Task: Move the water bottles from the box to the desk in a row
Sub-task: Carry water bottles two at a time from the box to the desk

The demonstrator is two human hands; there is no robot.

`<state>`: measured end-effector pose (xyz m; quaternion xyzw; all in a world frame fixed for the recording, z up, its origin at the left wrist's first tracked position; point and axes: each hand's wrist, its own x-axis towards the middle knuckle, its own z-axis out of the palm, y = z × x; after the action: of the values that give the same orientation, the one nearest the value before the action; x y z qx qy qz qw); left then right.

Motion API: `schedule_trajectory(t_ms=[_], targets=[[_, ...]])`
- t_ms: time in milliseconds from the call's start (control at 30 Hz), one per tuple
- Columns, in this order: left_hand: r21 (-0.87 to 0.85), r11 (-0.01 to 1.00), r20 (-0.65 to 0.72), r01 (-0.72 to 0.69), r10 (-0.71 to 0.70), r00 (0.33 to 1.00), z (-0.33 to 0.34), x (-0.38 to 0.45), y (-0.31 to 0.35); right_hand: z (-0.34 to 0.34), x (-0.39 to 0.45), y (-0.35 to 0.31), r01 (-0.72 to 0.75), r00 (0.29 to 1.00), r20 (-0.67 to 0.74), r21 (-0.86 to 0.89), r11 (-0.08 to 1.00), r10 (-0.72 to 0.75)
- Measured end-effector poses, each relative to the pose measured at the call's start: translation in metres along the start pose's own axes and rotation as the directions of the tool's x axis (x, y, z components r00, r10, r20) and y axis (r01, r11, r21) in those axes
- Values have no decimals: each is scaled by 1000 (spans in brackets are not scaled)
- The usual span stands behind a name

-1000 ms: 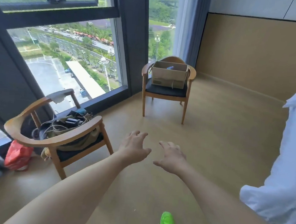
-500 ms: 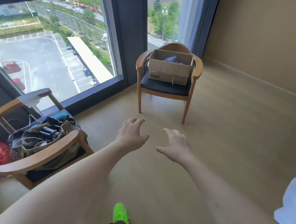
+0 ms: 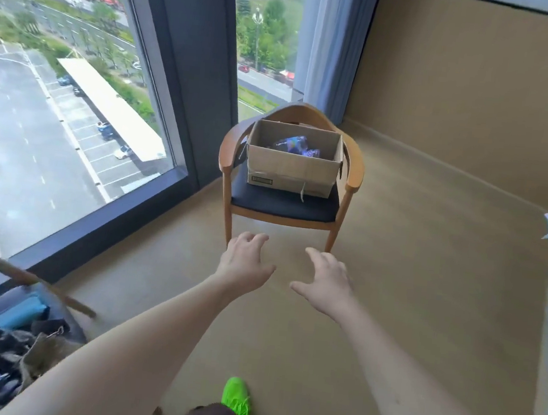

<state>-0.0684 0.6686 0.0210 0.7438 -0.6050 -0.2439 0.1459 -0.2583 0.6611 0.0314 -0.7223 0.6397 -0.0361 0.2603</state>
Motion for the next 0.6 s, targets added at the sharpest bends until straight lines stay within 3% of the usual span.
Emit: schedule_trajectory(t_ms=[267, 600], targets=[[-26, 999, 50, -34, 35, 998, -28, 131, -10, -21, 117, -29, -103, 995, 5, 35, 994, 103], [-27, 1000, 42, 16, -15, 999, -30, 303, -8, -35, 298, -29, -74, 995, 69, 34, 997, 72]])
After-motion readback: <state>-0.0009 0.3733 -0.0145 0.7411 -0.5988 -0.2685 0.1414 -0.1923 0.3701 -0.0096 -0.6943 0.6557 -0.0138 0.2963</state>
